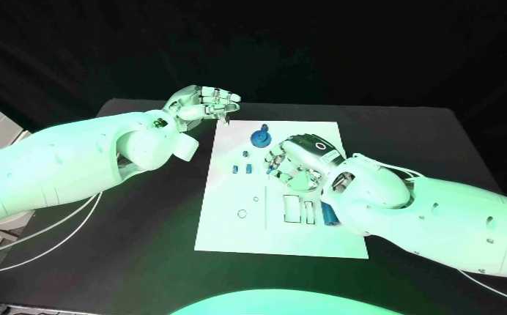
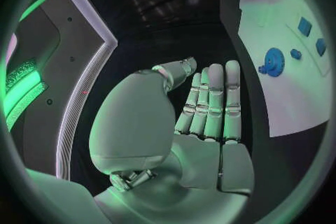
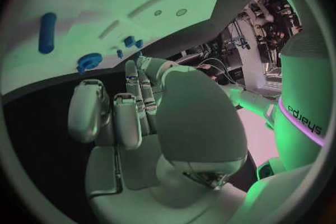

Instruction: Assemble the parts on the task board

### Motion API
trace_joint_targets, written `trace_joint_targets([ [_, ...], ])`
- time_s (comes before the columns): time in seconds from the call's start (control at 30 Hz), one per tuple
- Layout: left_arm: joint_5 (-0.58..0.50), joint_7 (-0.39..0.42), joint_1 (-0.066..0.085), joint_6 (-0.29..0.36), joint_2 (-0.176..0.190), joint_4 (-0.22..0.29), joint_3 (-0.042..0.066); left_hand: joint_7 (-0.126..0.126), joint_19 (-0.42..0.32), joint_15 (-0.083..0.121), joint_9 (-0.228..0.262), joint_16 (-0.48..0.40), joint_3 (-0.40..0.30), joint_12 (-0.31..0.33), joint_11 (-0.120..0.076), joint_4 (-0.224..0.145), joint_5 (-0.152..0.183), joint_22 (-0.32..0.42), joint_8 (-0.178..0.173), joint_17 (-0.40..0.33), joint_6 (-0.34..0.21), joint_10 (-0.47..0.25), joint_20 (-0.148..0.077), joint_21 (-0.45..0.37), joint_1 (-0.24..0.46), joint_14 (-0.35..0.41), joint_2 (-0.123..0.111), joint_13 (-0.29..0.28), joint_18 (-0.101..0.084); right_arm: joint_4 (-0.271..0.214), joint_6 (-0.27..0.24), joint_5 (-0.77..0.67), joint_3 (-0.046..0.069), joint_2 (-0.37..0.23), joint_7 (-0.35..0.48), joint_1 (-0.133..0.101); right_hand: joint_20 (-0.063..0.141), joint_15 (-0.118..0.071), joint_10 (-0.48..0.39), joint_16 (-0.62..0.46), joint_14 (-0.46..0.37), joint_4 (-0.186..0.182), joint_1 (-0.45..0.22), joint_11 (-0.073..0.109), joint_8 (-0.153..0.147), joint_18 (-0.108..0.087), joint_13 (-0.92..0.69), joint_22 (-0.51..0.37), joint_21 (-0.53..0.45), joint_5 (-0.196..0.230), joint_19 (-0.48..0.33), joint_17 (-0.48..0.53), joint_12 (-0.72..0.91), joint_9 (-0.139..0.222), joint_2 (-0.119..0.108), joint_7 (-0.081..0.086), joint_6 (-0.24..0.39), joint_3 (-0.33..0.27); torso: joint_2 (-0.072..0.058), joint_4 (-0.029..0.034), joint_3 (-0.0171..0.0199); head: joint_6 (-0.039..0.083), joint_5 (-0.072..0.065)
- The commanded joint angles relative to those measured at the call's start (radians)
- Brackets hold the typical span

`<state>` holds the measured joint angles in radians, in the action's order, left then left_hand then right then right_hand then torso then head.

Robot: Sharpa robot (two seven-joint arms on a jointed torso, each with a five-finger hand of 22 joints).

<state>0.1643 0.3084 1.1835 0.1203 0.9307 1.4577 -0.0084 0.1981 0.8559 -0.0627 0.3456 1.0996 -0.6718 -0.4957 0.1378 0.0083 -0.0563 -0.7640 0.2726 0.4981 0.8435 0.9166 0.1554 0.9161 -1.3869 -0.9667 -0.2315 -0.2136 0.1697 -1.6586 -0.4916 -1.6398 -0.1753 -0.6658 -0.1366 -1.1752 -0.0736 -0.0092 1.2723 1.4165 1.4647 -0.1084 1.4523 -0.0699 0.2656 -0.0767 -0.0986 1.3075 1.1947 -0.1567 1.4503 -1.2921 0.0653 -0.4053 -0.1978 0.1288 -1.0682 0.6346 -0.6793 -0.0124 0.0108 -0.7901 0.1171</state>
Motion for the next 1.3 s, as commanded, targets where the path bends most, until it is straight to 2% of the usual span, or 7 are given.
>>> trace_joint_targets([
  [0.03, -0.013, 0.011, 0.001, -0.007, -0.006, 0.0, 0.001, 0.004, 0.0, 0.0, -0.001, -0.005, 0.005, -0.005, -0.002, -0.002, -0.001, 0.001, -0.006, -0.002, -0.003, -0.006, 0.0, -0.005, -0.006, 0.006, 0.004, 0.001, 0.014, 0.007, 0.07, -0.041, -0.001, 0.018, 0.007, 0.016, -0.002, -0.009, 0.02, 0.001, 0.052, 0.001, -0.005, 0.01, 0.006, 0.005, 0.0, 0.076, 0.0, -0.005, 0.004, 0.003, -0.001, -0.001, 0.005, -0.001, -0.005, 0.004, 0.0, 0.0007, -0.0006, -0.003, 0.014],
  [0.2, -0.014, 0.01, 0.001, -0.007, -0.014, 0.0, 0.001, 0.004, 0.0, 0.0, -0.001, -0.005, 0.006, -0.006, -0.002, -0.002, -0.001, 0.002, -0.006, -0.002, -0.003, -0.006, 0.0, -0.006, -0.006, 0.005, 0.004, 0.001, 0.014, 0.015, 0.098, -0.059, -0.004, 0.048, -0.002, 0.039, -0.002, -0.009, 0.02, 0.0, 0.052, 0.002, -0.005, 0.01, 0.006, 0.005, 0.0, 0.076, 0.001, -0.005, 0.004, 0.004, -0.001, -0.001, 0.005, -0.001, -0.005, 0.004, -0.001, 0.0, -0.0006, -0.009, 0.031],
  [0.3, -0.015, 0.009, 0.001, -0.007, -0.017, 0.0, 0.001, 0.004, 0.0, 0.0, -0.001, -0.005, 0.006, -0.006, -0.002, -0.002, -0.001, 0.002, -0.006, -0.002, -0.003, -0.006, 0.0, -0.006, -0.006, 0.005, 0.004, 0.001, 0.014, 0.017, 0.112, -0.067, -0.005, 0.058, -0.01, 0.045, -0.002, -0.009, 0.02, 0.0, 0.052, 0.002, -0.005, 0.01, 0.006, 0.005, 0.0, 0.076, 0.001, -0.005, 0.004, 0.004, -0.001, -0.001, 0.005, -0.001, -0.005, 0.004, -0.001, -0.0023, -0.0009, -0.013, 0.039],
  [0.43, -0.015, 0.008, 0.001, -0.009, -0.021, -0.001, 0.001, 0.004, 0.0, 0.0, -0.001, -0.005, 0.006, -0.006, -0.002, -0.002, -0.001, 0.002, -0.006, -0.002, -0.003, -0.006, 0.0, -0.006, -0.006, 0.005, 0.004, 0.001, 0.014, 0.017, 0.13, -0.073, -0.007, 0.066, -0.019, 0.049, -0.002, -0.009, 0.02, 0.001, 0.052, 0.003, -0.007, 0.01, 0.006, 0.005, 0.001, 0.076, 0.001, -0.007, 0.004, 0.004, -0.002, -0.002, 0.006, 0.0, -0.004, 0.005, -0.001, -0.0015, -0.0009, -0.018, 0.046],
  [0.87, -0.015, 0.005, 0.001, -0.015, -0.025, -0.002, 0.001, 0.004, 0.0, 0.0, -0.001, -0.005, 0.006, -0.006, -0.002, -0.002, -0.001, 0.002, -0.006, -0.002, -0.003, -0.006, 0.0, -0.006, -0.006, 0.005, 0.004, 0.001, 0.014, 0.034, 0.142, -0.121, -0.008, 0.085, -0.066, 0.065, -0.002, -0.008, 0.02, 0.001, 0.052, 0.008, -0.012, 0.009, 0.006, 0.006, 0.003, 0.078, 0.003, -0.015, 0.005, 0.004, -0.001, -0.005, 0.005, 0.0, -0.003, 0.008, -0.002, -0.0003, 0.0014, -0.027, 0.048],
  [1.03, -0.015, 0.004, 0.001, -0.017, -0.025, -0.003, 0.001, 0.005, 0.0, 0.0, -0.002, -0.006, 0.007, -0.006, -0.001, -0.001, -0.001, 0.002, -0.007, -0.003, -0.003, -0.007, 0.001, -0.007, -0.005, 0.005, 0.005, 0.001, 0.014, 0.042, 0.146, -0.134, -0.008, 0.089, -0.078, 0.068, -0.002, -0.008, 0.02, 0.001, 0.052, 0.008, -0.012, 0.009, 0.006, 0.006, 0.003, 0.078, 0.003, -0.015, 0.005, 0.004, -0.001, -0.005, 0.005, 0.0, -0.003, 0.008, -0.002, -0.0018, 0.0, -0.029, 0.051],
  [1.3, -0.015, 0.003, 0.001, -0.019, -0.025, -0.003, 0.001, 0.005, 0.0, 0.0, -0.002, -0.006, 0.007, -0.006, -0.001, -0.001, -0.001, 0.002, -0.007, -0.003, -0.003, -0.007, 0.001, -0.007, -0.005, 0.005, 0.005, 0.001, 0.014, 0.049, 0.15, -0.144, -0.009, 0.096, -0.084, 0.073, -0.003, -0.009, 0.021, 0.002, 0.052, 0.009, -0.014, 0.01, 0.007, 0.006, 0.003, 0.079, 0.004, -0.016, 0.005, 0.003, -0.001, -0.006, 0.005, 0.0, -0.003, 0.008, -0.002, -0.0013, 0.001, -0.031, 0.051],
])
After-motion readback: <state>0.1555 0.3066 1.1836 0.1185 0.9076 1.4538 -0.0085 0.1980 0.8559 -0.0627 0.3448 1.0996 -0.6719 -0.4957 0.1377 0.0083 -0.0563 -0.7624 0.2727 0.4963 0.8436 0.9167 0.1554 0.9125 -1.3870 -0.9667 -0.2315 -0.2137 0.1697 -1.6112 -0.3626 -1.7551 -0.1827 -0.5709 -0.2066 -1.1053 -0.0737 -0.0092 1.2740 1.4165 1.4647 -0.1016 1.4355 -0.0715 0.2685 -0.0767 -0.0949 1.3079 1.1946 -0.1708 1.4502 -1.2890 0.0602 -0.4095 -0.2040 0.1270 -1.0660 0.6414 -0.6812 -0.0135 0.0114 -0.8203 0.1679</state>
